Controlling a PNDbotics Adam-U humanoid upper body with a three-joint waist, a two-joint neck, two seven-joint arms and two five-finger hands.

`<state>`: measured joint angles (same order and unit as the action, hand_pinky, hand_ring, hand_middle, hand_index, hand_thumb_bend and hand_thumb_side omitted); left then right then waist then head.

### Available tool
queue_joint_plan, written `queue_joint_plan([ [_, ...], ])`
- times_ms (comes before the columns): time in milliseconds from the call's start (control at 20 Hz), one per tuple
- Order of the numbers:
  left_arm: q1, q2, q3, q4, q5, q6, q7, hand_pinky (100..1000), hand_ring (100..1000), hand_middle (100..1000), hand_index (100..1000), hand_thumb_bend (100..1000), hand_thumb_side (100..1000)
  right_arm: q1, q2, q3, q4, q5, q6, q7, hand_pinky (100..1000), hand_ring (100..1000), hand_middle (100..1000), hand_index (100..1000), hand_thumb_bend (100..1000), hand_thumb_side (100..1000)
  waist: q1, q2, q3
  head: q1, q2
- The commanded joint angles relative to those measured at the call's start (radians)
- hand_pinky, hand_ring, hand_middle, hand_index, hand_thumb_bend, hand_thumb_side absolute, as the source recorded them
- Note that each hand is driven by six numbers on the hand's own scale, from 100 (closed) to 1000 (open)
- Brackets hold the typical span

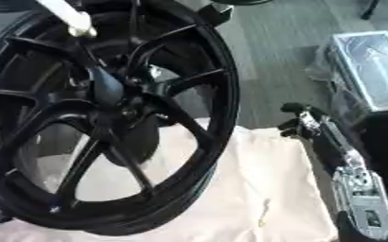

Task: Pull the pin out of the wheel hub.

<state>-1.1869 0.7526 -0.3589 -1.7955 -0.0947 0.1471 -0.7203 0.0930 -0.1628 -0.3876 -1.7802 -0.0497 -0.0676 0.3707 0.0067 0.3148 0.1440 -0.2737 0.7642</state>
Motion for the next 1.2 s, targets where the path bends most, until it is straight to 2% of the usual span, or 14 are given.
queue_joint_plan([
  [50, 0.057, 0.143, 0.096, -0.033, 0.033, 0.021, 0.084, 883, 765, 613, 428, 100, 257, 0.014, -0.019, -0.017, -0.035, -0.014, -0.017, -0.011, 611, 617, 769, 782, 100, 718, -0.007, -0.033, 0.009, -0.009, 0.006],
  [250, 0.246, 0.276, 0.197, -0.021, 0.034, 0.017, 0.169, 885, 762, 610, 429, 100, 254, 0.021, -0.012, -0.033, -0.042, -0.025, -0.023, -0.027, 611, 617, 769, 782, 100, 703, -0.016, -0.035, 0.018, -0.002, 0.006],
  [350, 0.368, 0.324, 0.258, 0.007, 0.031, 0.016, 0.205, 885, 759, 604, 430, 100, 256, 0.023, -0.004, -0.042, -0.047, -0.032, -0.027, -0.035, 611, 617, 770, 782, 100, 689, -0.025, -0.033, 0.018, 0.001, 0.006],
  [450, 0.46, 0.343, 0.311, 0.033, 0.034, 0.014, 0.237, 886, 754, 597, 432, 100, 260, 0.028, 0.003, -0.049, -0.054, -0.038, -0.033, -0.043, 611, 617, 770, 782, 100, 675, -0.032, -0.031, 0.016, 0.007, 0.006],
  [550, 0.556, 0.331, 0.366, 0.071, 0.041, 0.016, 0.262, 884, 752, 593, 434, 100, 259, 0.038, 0.014, -0.062, -0.063, -0.043, -0.041, -0.056, 611, 617, 770, 783, 100, 666, -0.04, -0.03, 0.016, 0.018, 0.006],
  [650, 0.62, 0.312, 0.392, 0.099, 0.05, 0.001, 0.262, 881, 751, 593, 442, 100, 257, 0.046, 0.025, -0.073, -0.071, -0.044, -0.047, -0.069, 612, 617, 771, 783, 100, 663, -0.045, -0.028, 0.015, 0.024, 0.006],
  [750, 0.662, 0.286, 0.402, 0.121, 0.043, -0.025, 0.25, 897, 774, 632, 544, 100, 253, 0.048, 0.032, -0.08, -0.074, -0.045, -0.05, -0.078, 612, 617, 771, 783, 100, 655, -0.05, -0.026, 0.014, 0.033, 0.006],
  [850, 0.691, 0.254, 0.413, 0.145, 0.023, -0.063, 0.236, 914, 807, 696, 713, 100, 253, 0.051, 0.037, -0.084, -0.078, -0.049, -0.054, -0.083, 612, 617, 771, 783, 100, 644, -0.057, -0.026, 0.01, 0.037, 0.006],
  [900, 0.702, 0.241, 0.417, 0.158, 0.008, -0.081, 0.229, 933, 836, 751, 851, 100, 368, 0.054, 0.038, -0.085, -0.081, -0.051, -0.058, -0.086, 612, 618, 772, 784, 100, 632, -0.06, -0.025, 0.007, 0.038, 0.006],
  [950, 0.712, 0.23, 0.423, 0.17, -0.014, -0.099, 0.223, 936, 841, 759, 862, 100, 407, 0.056, 0.039, -0.087, -0.083, -0.054, -0.062, -0.089, 612, 618, 772, 784, 100, 631, -0.062, -0.025, 0.004, 0.04, 0.006],
  [1000, 0.721, 0.22, 0.429, 0.182, -0.045, -0.116, 0.22, 961, 869, 793, 925, 100, 733, 0.059, 0.04, -0.09, -0.086, -0.057, -0.066, -0.093, 612, 618, 772, 784, 100, 622, -0.065, -0.025, 0.002, 0.041, 0.006],
  [1100, 0.737, 0.203, 0.441, 0.205, -0.111, -0.14, 0.222, 977, 888, 810, 966, 100, 1000, 0.065, 0.043, -0.097, -0.09, -0.062, -0.073, -0.1, 613, 618, 772, 784, 100, 613, -0.068, -0.025, -0.001, 0.043, 0.006],
  [1200, 0.749, 0.19, 0.45, 0.227, -0.17, -0.148, 0.234, 980, 894, 814, 975, 122, 1000, 0.07, 0.046, -0.103, -0.094, -0.065, -0.078, -0.108, 613, 618, 773, 784, 100, 608, -0.07, -0.025, -0.001, 0.044, 0.006],
])
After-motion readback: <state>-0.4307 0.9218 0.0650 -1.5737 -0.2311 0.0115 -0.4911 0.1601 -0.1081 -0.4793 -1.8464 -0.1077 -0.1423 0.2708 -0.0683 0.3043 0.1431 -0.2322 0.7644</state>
